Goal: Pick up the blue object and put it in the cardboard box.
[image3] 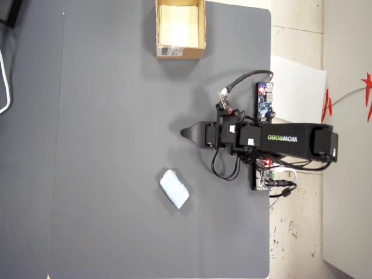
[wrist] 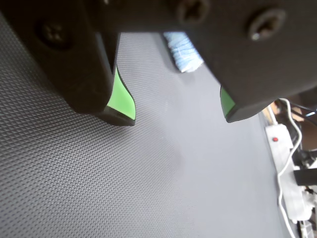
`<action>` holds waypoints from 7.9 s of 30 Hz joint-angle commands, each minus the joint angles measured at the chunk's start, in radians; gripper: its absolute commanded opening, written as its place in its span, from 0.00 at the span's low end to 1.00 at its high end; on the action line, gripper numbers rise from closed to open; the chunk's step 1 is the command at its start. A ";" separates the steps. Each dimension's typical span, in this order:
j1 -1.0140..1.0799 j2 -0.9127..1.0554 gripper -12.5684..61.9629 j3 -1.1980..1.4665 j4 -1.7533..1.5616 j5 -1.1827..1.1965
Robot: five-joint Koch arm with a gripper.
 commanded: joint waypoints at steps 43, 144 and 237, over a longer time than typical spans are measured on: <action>-0.253 0.091 0.62 0.037 -0.110 0.187; 0.568 0.014 0.32 -0.520 0.044 -0.454; -0.081 0.091 0.63 0.038 0.035 -0.025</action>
